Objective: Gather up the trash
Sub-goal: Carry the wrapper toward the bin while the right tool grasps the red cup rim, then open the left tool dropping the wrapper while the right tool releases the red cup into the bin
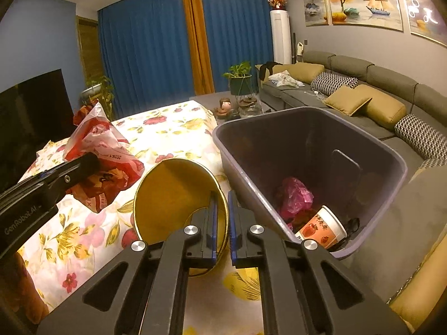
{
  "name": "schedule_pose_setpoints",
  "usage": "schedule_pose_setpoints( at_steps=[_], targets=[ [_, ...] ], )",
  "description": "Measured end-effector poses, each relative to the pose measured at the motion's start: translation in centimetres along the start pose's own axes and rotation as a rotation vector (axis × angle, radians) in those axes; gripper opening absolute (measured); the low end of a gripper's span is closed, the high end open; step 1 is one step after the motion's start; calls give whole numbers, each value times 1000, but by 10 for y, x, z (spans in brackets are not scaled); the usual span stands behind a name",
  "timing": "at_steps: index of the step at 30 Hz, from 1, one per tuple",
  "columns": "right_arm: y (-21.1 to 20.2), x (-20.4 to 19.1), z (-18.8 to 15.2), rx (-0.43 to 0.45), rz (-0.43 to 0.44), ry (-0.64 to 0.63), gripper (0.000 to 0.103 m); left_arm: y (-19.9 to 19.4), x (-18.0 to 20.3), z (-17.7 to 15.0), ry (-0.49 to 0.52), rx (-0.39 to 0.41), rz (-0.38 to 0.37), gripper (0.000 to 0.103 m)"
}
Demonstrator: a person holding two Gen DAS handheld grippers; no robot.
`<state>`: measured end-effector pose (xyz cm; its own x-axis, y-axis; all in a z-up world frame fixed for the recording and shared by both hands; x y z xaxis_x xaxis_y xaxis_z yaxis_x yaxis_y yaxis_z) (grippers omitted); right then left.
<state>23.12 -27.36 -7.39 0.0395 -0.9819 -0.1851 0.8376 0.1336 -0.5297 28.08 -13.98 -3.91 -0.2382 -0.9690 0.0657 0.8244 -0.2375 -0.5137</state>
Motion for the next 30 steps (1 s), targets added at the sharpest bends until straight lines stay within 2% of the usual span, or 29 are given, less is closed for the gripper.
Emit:
schedule_pose_setpoints(
  at_steps=[6,11,17,21,27,30],
  targets=[
    [-38,13,23,110,1,17,8,-9,11,15,12,41,-35,18],
    [-64,42,41,209,-109,28,8,-11,48,35,55,92,-95,18],
    [-69,92,50,235,-175,107,8,4,94,46,103,115,-153,19],
    [-65,113,52,242,-181,128,8,19,122,46,120,115,-186,20],
    [-56,134,57,236,-167,150,9,37,142,41,134,94,-222,24],
    [-53,139,54,231,-175,163,23,44,147,39,140,80,-234,28]
  ],
)
Point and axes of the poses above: each gripper's, at about its wrist camera, not at the fingertips, and y roughly the way its jaws point, x to its right, z to its top, the point moved 1 cm from there along y, roughly the way its jaws point, and after that the axes turned 8 degrees about z, right-handed, at the moved point
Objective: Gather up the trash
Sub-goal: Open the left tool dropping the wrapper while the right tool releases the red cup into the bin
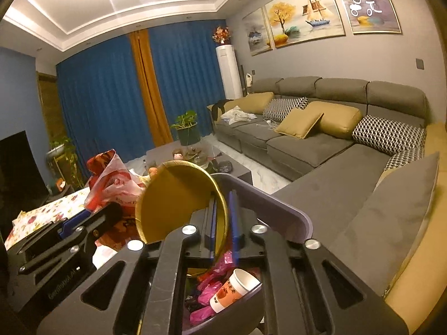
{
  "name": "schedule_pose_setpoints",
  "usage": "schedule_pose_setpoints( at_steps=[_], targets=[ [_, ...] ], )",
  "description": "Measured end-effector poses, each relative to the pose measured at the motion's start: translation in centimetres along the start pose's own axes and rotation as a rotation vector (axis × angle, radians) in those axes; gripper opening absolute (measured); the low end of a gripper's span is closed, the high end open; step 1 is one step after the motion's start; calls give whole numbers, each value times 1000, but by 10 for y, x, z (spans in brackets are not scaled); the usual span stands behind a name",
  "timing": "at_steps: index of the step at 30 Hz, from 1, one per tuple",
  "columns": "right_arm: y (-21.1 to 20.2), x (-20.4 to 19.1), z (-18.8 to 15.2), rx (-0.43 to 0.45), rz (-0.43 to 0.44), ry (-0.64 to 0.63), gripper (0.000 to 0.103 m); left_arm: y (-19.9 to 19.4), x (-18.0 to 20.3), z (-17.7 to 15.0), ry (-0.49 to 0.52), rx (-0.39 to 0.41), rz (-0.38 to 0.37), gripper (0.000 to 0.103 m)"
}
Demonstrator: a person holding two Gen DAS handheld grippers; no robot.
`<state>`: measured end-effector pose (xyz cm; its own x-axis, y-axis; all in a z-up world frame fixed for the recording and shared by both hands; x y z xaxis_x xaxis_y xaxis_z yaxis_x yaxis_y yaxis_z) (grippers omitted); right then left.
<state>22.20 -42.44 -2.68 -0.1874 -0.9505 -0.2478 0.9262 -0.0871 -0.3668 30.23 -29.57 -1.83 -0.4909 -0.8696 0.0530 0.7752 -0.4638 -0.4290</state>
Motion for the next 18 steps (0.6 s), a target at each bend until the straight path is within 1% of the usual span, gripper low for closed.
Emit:
schedule_pose_setpoints(
  at_steps=[1,2,3,4,6,7,8,9,10,11,12,14,15,17,18],
  targets=[
    [0,1,-1,0,-4,6,26,2,0,-2,3,-6,-4,30],
    [0,3,-3,-3,-8,11,27,6,2,0,6,-9,-3,34],
    [0,6,-4,-7,-15,15,27,8,2,-1,7,-10,-2,41],
    [-1,9,-5,-9,-19,21,27,8,0,-2,6,-11,-4,44],
    [-2,10,-6,-15,-28,30,27,9,-3,-3,-1,-16,-8,55],
    [-4,11,-6,-15,-28,32,28,7,-7,-3,-7,-13,0,59],
    [-5,9,-6,-16,-29,32,36,5,-11,-4,-15,-8,7,65],
    [-8,8,-7,-15,-33,31,41,3,-14,-5,-23,-6,9,70],
    [-12,6,-9,-10,-34,28,52,1,-18,-5,-32,-6,15,72],
    [-16,5,-11,-4,-32,22,57,-2,-23,-6,-40,-6,25,77],
    [-18,3,-12,-6,-33,14,58,-5,-27,-6,-46,-6,34,79],
    [-25,-2,-15,-11,-24,-2,69,-14,-37,-9,-57,-14,61,83],
    [-30,-6,-17,-9,-17,-12,72,-19,-41,-10,-59,-19,78,86],
    [-40,-15,-19,-4,-8,-33,81,-30,-48,-11,-58,-25,104,88],
    [-46,-21,-20,1,-4,-48,84,-37,-53,-13,-55,-25,128,90]
  ],
)
Point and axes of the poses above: each gripper's, at about its wrist camera, not at the fingertips, and y roughly the way its jaws point, x to its right, z to its top, the point moved 1 cm from there along y, roughly the way its jaws point, and after that the axes turned 8 degrees about z, right-handed, at the moved point
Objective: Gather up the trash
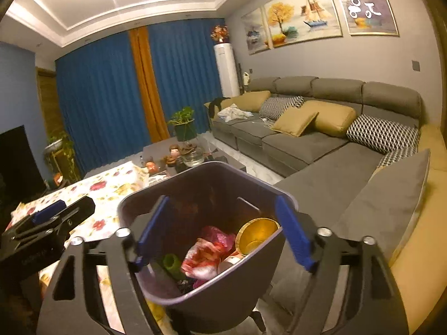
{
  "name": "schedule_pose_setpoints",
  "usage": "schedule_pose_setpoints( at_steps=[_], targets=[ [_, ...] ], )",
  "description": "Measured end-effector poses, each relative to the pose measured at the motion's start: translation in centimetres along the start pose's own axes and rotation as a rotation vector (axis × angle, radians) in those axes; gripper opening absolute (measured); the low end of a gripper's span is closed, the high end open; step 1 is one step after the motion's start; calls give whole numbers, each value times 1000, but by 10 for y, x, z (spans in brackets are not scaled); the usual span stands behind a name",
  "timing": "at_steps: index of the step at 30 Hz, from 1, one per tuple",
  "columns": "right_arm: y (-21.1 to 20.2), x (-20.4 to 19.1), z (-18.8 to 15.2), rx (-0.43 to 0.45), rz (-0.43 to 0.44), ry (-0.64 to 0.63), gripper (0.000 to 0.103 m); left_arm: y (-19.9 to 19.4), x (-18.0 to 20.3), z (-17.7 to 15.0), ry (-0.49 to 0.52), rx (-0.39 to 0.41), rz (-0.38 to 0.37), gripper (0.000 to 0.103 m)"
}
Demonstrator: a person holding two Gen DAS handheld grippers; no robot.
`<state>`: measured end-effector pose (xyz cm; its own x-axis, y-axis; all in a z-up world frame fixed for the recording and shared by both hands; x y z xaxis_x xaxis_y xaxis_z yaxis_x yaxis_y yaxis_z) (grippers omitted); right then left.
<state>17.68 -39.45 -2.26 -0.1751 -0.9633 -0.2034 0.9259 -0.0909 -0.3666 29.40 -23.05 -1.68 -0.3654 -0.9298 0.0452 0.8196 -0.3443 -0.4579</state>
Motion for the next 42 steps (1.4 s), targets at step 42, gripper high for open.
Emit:
schedule_pose_setpoints(
  at_steps=[42],
  targets=[
    [-159,-127,-65,26,62,-178,97,-231,-78,-87,-57,76,293,97]
  ],
)
Point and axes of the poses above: each gripper's, at about its wrist camera, not at the fingertips, and y roughly the way its jaws point, x to its right, z to its top, the point moved 1 cm from there along y, roughly the way its jaws point, and after that the axes turned 8 degrees about z, right-handed, at the moved point
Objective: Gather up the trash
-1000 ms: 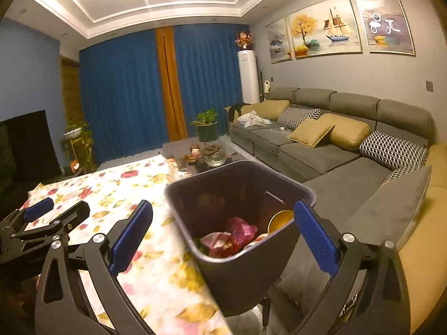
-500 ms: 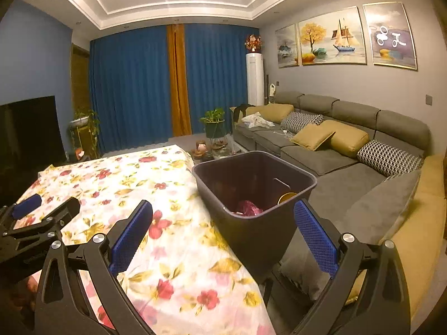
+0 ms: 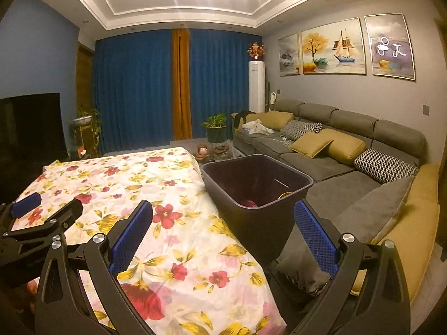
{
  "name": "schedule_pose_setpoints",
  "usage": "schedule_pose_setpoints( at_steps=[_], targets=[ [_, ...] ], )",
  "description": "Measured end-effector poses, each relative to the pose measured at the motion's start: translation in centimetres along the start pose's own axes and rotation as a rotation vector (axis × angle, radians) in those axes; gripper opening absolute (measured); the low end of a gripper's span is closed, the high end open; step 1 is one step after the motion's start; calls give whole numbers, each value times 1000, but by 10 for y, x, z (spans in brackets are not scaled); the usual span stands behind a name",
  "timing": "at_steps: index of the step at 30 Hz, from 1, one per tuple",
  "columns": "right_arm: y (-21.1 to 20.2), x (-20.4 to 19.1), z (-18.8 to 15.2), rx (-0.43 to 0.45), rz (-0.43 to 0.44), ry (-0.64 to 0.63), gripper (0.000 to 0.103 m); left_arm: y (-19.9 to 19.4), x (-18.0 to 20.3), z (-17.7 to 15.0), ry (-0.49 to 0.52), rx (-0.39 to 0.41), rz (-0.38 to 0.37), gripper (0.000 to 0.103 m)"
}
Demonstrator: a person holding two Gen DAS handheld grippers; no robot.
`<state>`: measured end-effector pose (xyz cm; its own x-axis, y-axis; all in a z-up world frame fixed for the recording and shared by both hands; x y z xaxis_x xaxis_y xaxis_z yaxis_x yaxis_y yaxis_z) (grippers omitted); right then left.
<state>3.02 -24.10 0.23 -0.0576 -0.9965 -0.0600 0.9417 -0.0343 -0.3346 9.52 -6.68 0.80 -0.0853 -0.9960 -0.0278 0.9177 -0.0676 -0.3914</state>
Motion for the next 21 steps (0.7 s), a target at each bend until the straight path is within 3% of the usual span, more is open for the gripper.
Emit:
schedule_pose_setpoints(
  at_steps=[21],
  targets=[
    [-9,-7,0,8,16,-1,97,-10,-10,0,-19,7,8,97]
  ],
)
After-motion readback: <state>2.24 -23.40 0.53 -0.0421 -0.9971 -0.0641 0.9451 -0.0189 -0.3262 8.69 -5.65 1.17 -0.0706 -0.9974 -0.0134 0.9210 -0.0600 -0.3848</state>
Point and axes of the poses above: each gripper's, at about its wrist camera, not at the fingertips, and y roughly the way its jaws point, x to its right, z to its top, the point moved 1 cm from there along y, roughly the way its jaws point, and after that the axes turned 8 degrees about z, right-handed, at the moved point
